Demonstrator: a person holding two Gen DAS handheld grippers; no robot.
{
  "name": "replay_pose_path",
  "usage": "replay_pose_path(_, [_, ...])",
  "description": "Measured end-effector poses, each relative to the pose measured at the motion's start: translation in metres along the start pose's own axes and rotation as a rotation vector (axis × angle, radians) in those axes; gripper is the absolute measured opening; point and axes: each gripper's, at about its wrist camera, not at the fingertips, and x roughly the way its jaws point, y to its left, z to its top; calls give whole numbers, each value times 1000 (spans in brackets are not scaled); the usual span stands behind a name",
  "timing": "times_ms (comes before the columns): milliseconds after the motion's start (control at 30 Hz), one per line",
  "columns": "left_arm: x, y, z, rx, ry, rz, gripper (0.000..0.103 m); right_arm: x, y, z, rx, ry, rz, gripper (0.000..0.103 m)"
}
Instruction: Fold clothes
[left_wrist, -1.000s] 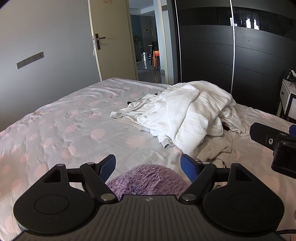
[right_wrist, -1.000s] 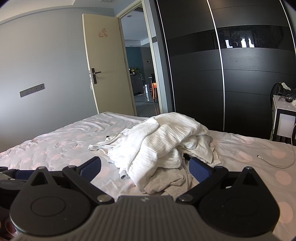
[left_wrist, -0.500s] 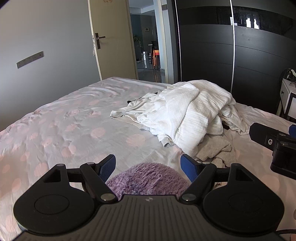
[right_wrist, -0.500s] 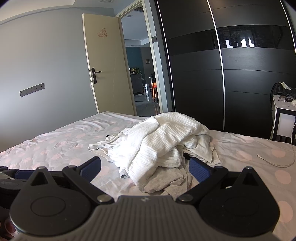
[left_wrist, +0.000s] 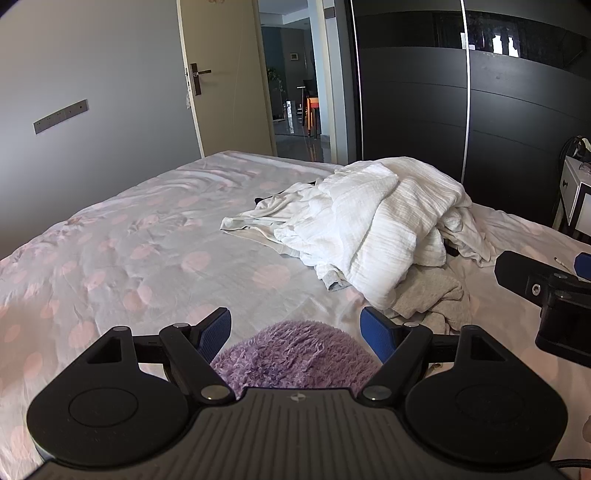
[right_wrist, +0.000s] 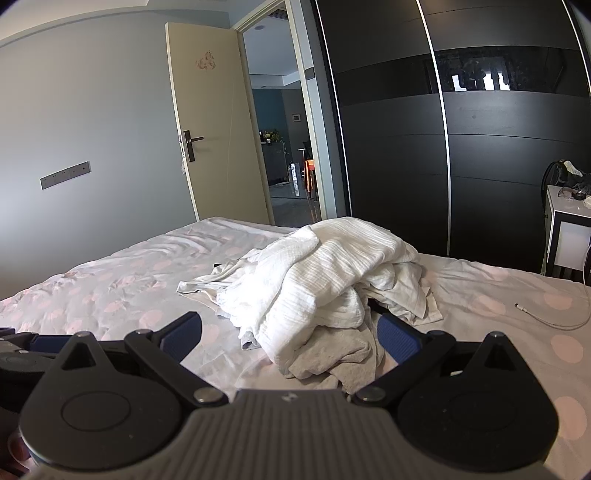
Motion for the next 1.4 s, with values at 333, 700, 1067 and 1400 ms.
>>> replay_pose_path(333, [1,0,0,0,6,0,77,-3,1,1,-7,7,6,102])
replay_pose_path(700, [1,1,0,4,12,-2,77,-1,2,2,-7,12,3,102])
replay_pose_path(1067, [5,0,-1,7,25,-2,77,3,0,-1,-8,25,11,102])
replay_pose_path(1400, [12,10,-4,2,43,15,77,11,2,-5,-36,46,43,102])
